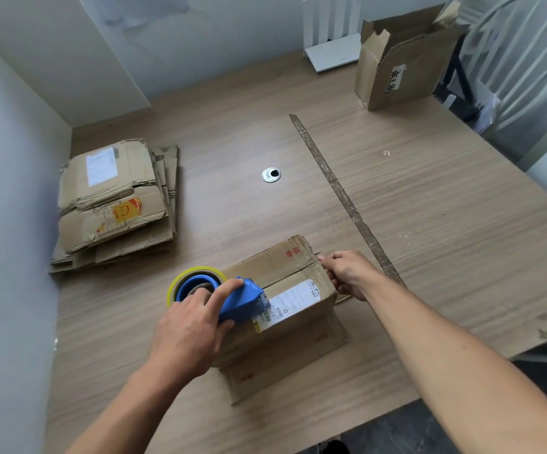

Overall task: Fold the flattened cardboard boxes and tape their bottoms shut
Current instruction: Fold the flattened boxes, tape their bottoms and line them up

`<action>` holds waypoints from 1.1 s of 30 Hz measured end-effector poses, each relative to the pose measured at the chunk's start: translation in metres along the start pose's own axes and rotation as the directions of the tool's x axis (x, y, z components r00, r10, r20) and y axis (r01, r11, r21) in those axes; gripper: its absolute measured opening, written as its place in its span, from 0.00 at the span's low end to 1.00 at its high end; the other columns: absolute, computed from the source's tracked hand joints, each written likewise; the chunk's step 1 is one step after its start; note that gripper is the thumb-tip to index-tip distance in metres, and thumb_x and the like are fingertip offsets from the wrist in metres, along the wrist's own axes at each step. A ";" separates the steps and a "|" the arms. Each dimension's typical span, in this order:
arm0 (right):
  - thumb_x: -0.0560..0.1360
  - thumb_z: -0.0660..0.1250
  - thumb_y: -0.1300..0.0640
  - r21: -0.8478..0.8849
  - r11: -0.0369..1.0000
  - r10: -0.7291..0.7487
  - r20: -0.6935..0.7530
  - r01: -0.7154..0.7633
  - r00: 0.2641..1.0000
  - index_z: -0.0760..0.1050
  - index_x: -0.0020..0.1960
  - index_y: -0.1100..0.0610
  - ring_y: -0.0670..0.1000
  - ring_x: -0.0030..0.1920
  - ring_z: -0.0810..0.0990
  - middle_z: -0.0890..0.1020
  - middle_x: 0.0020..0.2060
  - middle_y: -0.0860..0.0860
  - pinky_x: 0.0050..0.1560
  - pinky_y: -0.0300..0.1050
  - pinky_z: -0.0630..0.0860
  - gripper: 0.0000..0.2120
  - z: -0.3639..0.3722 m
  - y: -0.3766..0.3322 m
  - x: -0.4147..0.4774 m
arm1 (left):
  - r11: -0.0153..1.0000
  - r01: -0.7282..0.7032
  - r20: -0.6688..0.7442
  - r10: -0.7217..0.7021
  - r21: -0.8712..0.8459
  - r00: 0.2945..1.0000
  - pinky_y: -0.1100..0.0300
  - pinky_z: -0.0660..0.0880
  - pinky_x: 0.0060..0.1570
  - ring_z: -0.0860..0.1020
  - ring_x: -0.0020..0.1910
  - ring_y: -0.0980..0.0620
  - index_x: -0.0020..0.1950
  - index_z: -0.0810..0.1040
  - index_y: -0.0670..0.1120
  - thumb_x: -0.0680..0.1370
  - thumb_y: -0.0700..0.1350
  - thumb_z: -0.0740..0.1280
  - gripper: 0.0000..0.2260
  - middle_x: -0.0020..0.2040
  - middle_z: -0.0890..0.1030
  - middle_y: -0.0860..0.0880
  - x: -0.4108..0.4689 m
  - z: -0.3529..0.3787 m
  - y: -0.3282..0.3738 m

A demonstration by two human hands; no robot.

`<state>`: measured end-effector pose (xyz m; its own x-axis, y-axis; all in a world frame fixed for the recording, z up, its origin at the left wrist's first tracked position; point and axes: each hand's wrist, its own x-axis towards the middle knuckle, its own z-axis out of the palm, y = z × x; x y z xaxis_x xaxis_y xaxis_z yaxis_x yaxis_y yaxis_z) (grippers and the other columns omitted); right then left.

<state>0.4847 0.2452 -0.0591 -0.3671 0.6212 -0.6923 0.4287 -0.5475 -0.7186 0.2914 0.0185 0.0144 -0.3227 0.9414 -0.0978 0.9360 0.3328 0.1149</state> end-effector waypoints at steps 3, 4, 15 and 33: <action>0.79 0.68 0.47 -0.077 0.997 -0.026 -0.042 0.023 0.999 0.75 0.45 0.56 0.52 0.31 0.77 0.79 0.35 0.53 0.31 0.46 0.74 0.12 0.001 0.004 0.000 | 1.000 0.003 -0.003 -0.003 0.006 1.000 0.55 0.66 0.40 0.77 0.44 0.46 0.72 0.51 0.66 0.77 0.55 0.69 0.32 0.50 0.77 0.50 -0.001 -0.001 0.003; 0.77 0.69 0.43 -0.150 0.988 -0.050 -0.080 0.038 0.996 0.76 0.50 0.54 0.55 0.39 0.82 0.82 0.43 0.53 0.40 0.53 0.81 0.14 0.002 0.007 0.000 | 1.000 0.005 -0.003 -0.005 0.006 1.000 0.56 0.66 0.40 0.77 0.44 0.46 0.72 0.51 0.66 0.77 0.55 0.69 0.32 0.51 0.77 0.51 -0.001 -0.002 0.003; 0.79 0.68 0.50 -0.407 0.840 -0.459 -0.183 0.357 0.870 0.82 0.56 0.54 0.49 0.52 0.81 0.85 0.49 0.49 0.53 0.42 0.74 0.10 0.014 0.001 -0.030 | 0.997 0.048 0.048 -0.051 0.064 0.998 0.59 0.63 0.44 0.74 0.50 0.50 0.74 0.45 0.67 0.81 0.58 0.60 0.29 0.57 0.73 0.54 -0.001 -0.006 0.006; 0.81 0.63 0.44 -0.452 0.793 -0.528 -0.174 0.409 0.832 0.71 0.71 0.46 0.52 0.57 0.78 0.78 0.58 0.49 0.56 0.51 0.76 0.20 0.027 0.019 -0.022 | 0.999 -0.035 0.165 0.037 -0.014 0.986 0.56 0.71 0.47 0.76 0.58 0.46 0.77 0.52 0.68 0.80 0.58 0.61 0.28 0.62 0.77 0.53 0.014 -0.057 0.005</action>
<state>0.4789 0.2061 -0.0596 -0.3882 0.9028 -0.1852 0.5631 0.0732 -0.8232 0.2832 0.0367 0.0696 -0.2601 0.9314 -0.2547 0.9447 0.3000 0.1322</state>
